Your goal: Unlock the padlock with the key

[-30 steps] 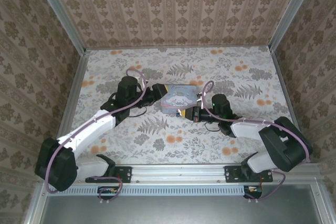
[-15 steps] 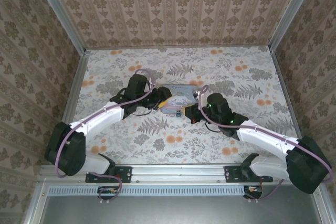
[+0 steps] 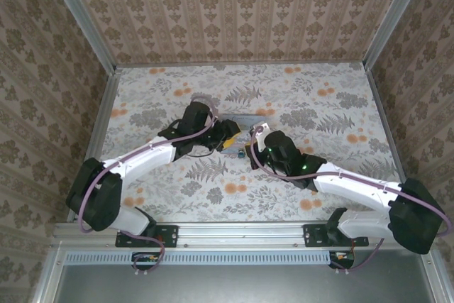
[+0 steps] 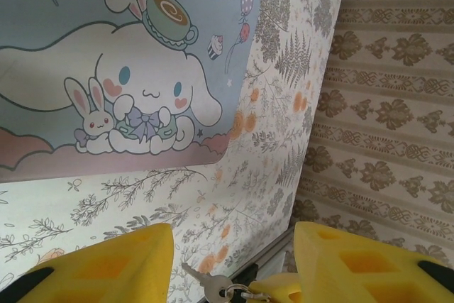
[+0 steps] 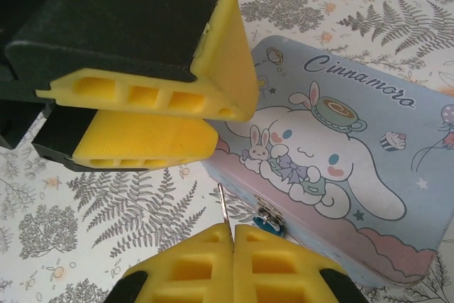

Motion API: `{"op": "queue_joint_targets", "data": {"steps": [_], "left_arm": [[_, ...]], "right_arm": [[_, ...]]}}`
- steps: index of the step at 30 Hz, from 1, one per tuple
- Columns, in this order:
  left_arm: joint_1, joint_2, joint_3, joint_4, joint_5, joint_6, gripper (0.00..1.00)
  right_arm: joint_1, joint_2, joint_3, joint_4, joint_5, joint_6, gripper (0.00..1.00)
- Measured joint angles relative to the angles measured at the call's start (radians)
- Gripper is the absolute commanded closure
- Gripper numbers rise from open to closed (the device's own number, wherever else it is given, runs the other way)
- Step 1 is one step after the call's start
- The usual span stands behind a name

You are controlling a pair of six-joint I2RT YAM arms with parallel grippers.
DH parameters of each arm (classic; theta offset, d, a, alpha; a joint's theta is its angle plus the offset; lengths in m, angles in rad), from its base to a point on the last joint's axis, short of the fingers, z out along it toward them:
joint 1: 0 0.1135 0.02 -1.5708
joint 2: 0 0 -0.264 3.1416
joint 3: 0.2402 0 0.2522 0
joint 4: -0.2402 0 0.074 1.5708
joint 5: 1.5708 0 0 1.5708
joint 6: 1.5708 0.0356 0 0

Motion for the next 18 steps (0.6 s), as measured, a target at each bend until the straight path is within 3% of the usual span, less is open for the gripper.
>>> {"op": "queue_joint_targets", "data": {"steps": [18], "left_arm": [[-0.006, 0.017, -0.008, 0.046, -0.023, -0.044, 0.52]], "right_arm": [[0.048, 0.029, 0.046, -0.035, 0.031, -0.05, 1.0]]}}
